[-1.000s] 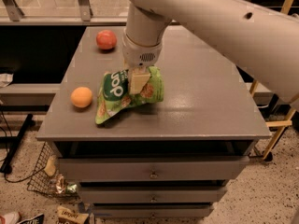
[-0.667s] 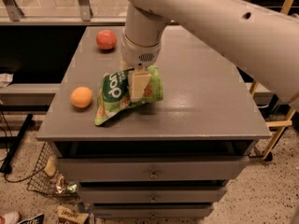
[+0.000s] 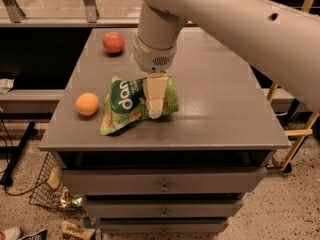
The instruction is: Move green rice chip bag near orange
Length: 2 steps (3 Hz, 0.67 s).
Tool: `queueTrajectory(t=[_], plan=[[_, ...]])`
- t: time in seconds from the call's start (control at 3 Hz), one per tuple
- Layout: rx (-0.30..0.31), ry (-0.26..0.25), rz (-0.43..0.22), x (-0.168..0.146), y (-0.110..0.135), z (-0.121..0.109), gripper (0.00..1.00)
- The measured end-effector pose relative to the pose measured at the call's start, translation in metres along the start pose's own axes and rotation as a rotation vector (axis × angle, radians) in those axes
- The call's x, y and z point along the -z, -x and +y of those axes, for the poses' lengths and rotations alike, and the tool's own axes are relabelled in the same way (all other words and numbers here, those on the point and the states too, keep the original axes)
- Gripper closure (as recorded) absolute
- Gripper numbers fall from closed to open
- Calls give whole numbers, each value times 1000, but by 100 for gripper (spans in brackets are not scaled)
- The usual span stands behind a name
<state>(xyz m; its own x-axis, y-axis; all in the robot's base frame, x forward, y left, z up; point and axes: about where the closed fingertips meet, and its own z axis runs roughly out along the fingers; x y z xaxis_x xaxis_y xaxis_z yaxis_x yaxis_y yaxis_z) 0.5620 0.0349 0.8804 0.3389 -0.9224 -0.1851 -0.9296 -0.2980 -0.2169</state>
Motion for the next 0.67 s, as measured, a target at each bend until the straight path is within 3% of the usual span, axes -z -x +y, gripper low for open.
queueTrajectory(t=[0.33,0.67], plan=[[-76,-50,41,24,-30,12,0],[-197,-110,76,48,-78,31,0]])
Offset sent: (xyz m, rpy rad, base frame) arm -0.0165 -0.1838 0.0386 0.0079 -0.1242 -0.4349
